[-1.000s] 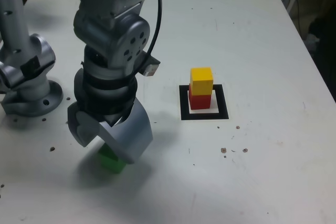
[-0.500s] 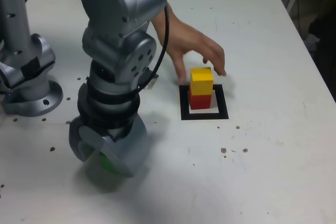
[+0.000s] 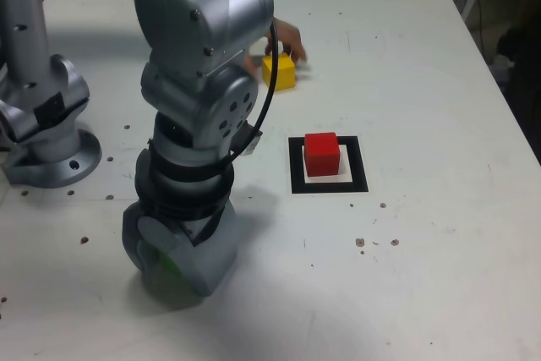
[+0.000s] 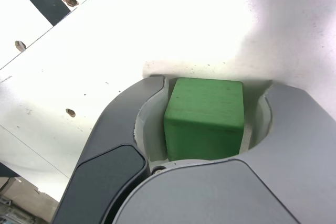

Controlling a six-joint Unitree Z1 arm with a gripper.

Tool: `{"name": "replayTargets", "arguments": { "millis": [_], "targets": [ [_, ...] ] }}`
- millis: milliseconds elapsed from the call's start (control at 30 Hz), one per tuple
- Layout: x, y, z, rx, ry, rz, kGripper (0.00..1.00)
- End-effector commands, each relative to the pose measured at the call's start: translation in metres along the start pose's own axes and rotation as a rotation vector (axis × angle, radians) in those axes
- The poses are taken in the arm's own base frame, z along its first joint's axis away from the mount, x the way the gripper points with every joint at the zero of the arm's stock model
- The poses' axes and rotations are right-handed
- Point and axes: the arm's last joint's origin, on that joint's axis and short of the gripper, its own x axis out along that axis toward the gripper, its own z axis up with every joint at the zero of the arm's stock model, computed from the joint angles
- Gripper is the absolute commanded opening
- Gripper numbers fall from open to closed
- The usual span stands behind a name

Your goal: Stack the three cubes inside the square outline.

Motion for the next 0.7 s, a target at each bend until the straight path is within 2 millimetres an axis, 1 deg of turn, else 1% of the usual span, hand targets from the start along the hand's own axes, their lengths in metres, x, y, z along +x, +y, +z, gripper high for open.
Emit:
{"name": "replayTargets", "arguments": {
  "millis": [0,233,333,467,567,667],
  "targets": [
    [0.001,-0.001,0.003,-0.002,0.002,0.002,0.32],
    [0.002,-0.001,0.004,-0.002,0.003,0.005,0.32],
    [0.001,0.000,0.004,-0.002,0.001,0.008,0.30],
    [-0.001,0.000,0.003,-0.001,-0.004,0.016,0.24],
    [-0.008,0.000,0.001,-0.002,-0.010,0.026,0.22],
    [-0.022,0.000,-0.004,-0.008,-0.015,0.045,0.21]
  ]
}}
